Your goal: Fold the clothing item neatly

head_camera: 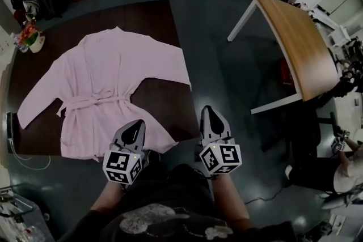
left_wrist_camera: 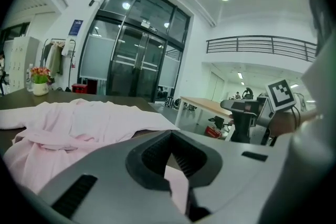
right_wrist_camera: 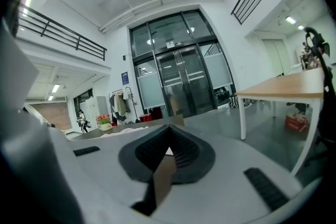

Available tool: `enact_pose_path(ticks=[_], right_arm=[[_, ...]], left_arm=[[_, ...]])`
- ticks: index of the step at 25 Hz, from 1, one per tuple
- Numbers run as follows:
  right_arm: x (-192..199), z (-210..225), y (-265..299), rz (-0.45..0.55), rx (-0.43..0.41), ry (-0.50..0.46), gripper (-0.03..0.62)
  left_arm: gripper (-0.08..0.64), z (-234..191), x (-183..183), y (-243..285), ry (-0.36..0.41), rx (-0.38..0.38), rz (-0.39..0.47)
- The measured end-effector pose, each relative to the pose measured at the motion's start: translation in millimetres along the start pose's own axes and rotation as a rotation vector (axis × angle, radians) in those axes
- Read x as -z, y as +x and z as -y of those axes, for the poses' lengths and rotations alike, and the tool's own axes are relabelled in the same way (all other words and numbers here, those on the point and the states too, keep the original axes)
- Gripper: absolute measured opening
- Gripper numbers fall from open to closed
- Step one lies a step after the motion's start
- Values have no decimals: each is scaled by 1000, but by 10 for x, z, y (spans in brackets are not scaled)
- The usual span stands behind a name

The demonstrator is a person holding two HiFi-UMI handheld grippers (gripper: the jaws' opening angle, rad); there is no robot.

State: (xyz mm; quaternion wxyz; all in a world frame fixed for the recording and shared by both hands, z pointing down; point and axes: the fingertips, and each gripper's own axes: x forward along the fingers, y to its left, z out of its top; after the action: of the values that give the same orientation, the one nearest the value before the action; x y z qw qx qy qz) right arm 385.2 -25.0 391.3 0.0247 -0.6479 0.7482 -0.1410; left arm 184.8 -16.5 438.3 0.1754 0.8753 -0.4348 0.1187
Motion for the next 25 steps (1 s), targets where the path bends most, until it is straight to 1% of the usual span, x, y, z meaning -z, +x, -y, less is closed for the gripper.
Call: enact_pose_path(ticks=[2, 5, 8, 11, 14, 16, 22, 25], right_arm=[[16, 110, 89, 1, 28, 9, -9], [61, 401, 166, -25, 78, 26, -9], [183, 759, 255, -72, 109, 26, -9], [308, 1047, 411, -114, 112, -14, -9], [451, 1224, 570, -159, 59, -60, -9], [597, 1314, 712, -193, 7, -65, -9], [1218, 1474, 979, -310, -129, -90, -6], [1547, 1482, 1070, -355, -195, -85, 34]], left_arm=[[9, -23, -38, 158, 19, 20, -10], [9, -24, -123, 370, 41, 19, -26], [11, 29, -172, 593, 24, -2, -38], [9, 128, -212, 854, -7, -44, -45], [9, 269, -173, 1098, -14, -86, -65], [10, 317, -100, 1268, -14, -113, -85], [10, 318, 168, 1554, -43, -196, -140], [10, 303, 201, 1689, -25, -207, -145]])
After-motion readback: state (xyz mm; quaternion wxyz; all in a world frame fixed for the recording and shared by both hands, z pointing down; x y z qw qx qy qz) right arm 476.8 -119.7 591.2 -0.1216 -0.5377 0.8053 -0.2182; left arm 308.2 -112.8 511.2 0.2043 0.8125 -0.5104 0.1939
